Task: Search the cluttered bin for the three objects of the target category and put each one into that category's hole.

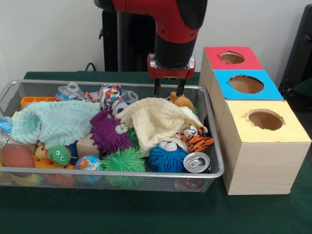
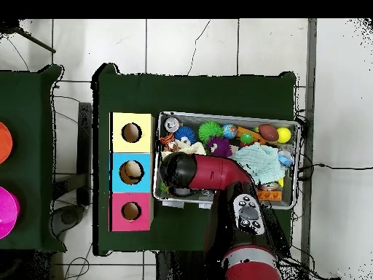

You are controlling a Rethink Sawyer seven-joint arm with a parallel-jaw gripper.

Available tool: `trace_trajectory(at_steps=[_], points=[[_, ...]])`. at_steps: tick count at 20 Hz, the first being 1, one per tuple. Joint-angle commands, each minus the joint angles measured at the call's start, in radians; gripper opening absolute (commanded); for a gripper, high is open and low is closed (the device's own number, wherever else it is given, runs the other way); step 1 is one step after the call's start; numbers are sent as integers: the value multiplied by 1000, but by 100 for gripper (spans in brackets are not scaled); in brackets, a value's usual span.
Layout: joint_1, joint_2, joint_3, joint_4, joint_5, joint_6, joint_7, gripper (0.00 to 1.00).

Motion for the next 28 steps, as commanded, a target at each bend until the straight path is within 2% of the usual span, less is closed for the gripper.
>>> trace_trajectory(at_steps=[1,6,8,10,12,14,16,17,18,20,22,23,26,28], points=[[-7,29,97,7,22,8,80,100],[16,91,97,-96,16,10,89,100],[26,99,88,-97,7,-25,100,100],[25,89,84,-44,-6,-105,110,100],[16,46,82,45,-19,-170,114,100],[12,-64,84,152,-22,-225,118,100],[20,-166,84,194,-1,-203,117,100],[31,-184,74,182,6,-187,125,100],[46,-174,59,146,3,-183,136,100],[59,-60,49,0,0,-134,130,100],[73,112,34,-218,5,17,115,100],[88,170,13,-307,0,68,123,100],[93,238,7,-452,22,159,132,100],[85,245,30,-526,24,218,98,100]])
